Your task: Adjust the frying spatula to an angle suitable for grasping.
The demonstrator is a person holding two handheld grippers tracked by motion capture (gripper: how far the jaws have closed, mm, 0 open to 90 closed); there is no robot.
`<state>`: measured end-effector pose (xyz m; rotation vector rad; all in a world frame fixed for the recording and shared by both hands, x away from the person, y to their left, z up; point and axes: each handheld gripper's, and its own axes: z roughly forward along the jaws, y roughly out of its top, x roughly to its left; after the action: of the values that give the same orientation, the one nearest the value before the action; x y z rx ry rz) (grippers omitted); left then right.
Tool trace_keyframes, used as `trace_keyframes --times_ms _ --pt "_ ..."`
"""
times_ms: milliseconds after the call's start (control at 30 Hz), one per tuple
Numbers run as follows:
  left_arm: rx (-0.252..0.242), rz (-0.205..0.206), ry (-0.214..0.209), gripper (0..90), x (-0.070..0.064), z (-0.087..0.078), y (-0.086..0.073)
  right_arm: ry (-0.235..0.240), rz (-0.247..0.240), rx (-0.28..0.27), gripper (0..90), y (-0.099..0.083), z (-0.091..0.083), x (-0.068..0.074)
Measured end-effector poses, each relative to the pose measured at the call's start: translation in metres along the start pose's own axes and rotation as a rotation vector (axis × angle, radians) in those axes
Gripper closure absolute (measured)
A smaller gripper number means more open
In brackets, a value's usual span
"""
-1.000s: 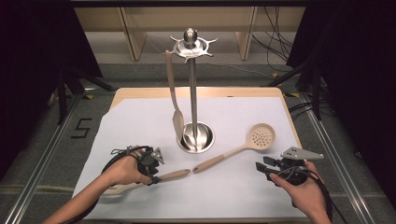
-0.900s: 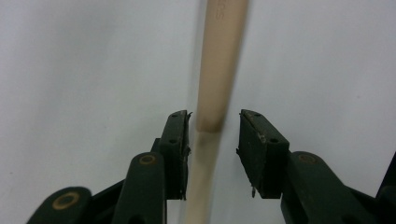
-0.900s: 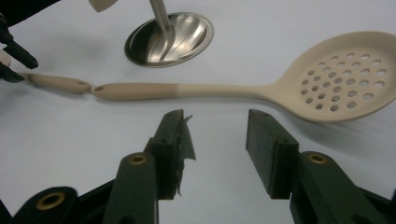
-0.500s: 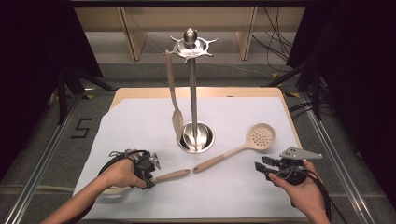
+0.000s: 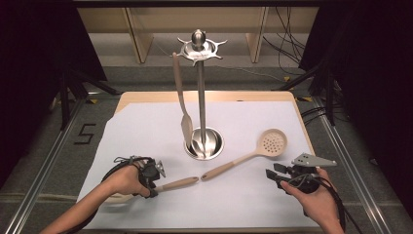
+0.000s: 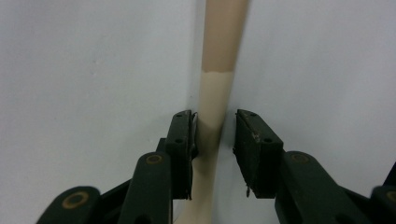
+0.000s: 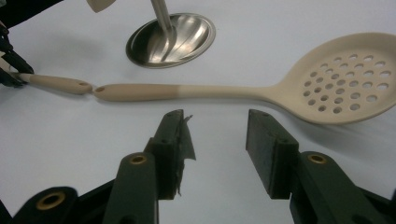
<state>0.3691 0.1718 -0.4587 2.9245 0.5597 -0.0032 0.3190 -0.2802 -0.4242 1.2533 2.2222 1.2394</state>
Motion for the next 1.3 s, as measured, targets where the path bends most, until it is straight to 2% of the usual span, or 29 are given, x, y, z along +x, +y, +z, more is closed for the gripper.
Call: trace_keyframes --times_ms 167,300,333,400,500,567,700,733,767,833,867,900,1033,1200,1233,1267,1300 --pt "0.022 -0.008 0.010 71.4 0.002 0.000 0.003 0.006 0.005 -0.001 57.8 0.000 0.000 0.000" --pt "0.041 0.024 0.036 75.3 -0.002 0.001 0.006 0.007 0.009 -0.003 57.8 -0.001 0.000 0.001" --pt "0.041 0.027 0.042 75.7 -0.004 0.001 0.006 0.018 0.044 0.004 57.9 -0.001 0.000 0.003" --pt "0.045 0.046 0.053 76.5 -0.006 0.000 0.006 0.011 0.048 0.024 57.9 -0.001 -0.002 0.003" --pt "0.038 0.032 0.051 77.6 -0.006 0.000 0.005 0.011 0.043 0.020 58.0 -0.001 -0.002 0.003" --pt "0.019 0.039 0.045 77.6 -0.005 0.000 0.003 0.013 0.049 0.018 58.1 -0.001 -0.002 0.003" --pt "-0.032 0.019 0.044 77.7 -0.004 -0.002 -0.004 0.014 0.051 0.016 58.2 -0.001 -0.001 0.002" --pt "-0.045 0.015 0.049 77.7 -0.004 -0.003 -0.006 0.027 0.060 -0.003 58.2 -0.001 0.000 0.003" --pt "-0.055 0.010 0.051 77.7 -0.005 -0.004 -0.007 0.015 0.055 0.008 58.2 -0.001 -0.001 0.003" --pt "-0.089 0.003 0.061 77.7 -0.005 -0.008 -0.010 -0.001 0.011 0.000 58.3 0.000 -0.001 0.000" --pt "-0.114 -0.012 0.060 77.7 -0.006 -0.009 -0.011 0.007 0.038 0.011 58.3 -0.001 -0.001 0.002" --pt "-0.142 -0.025 0.062 77.7 -0.007 -0.011 -0.012 0.002 0.011 0.003 58.3 0.000 0.000 0.000" --pt "-0.220 -0.049 0.093 77.7 -0.009 -0.022 -0.012 0.003 0.009 -0.008 58.3 -0.001 0.001 0.001" --pt "-0.361 -0.123 0.141 77.7 -0.013 -0.032 -0.011 -0.002 0.003 0.001 58.4 -0.001 0.000 0.000" --pt "-0.379 -0.128 0.143 77.7 -0.014 -0.033 -0.011 0.013 0.019 0.006 58.3 -0.001 0.000 0.001" --pt "-0.394 -0.133 0.142 77.8 -0.014 -0.036 -0.010 0.015 0.056 0.012 58.3 -0.001 -0.001 0.004" --pt "-0.412 -0.143 0.148 77.7 -0.015 -0.037 -0.010 0.010 0.047 0.016 58.3 -0.001 -0.001 0.003"
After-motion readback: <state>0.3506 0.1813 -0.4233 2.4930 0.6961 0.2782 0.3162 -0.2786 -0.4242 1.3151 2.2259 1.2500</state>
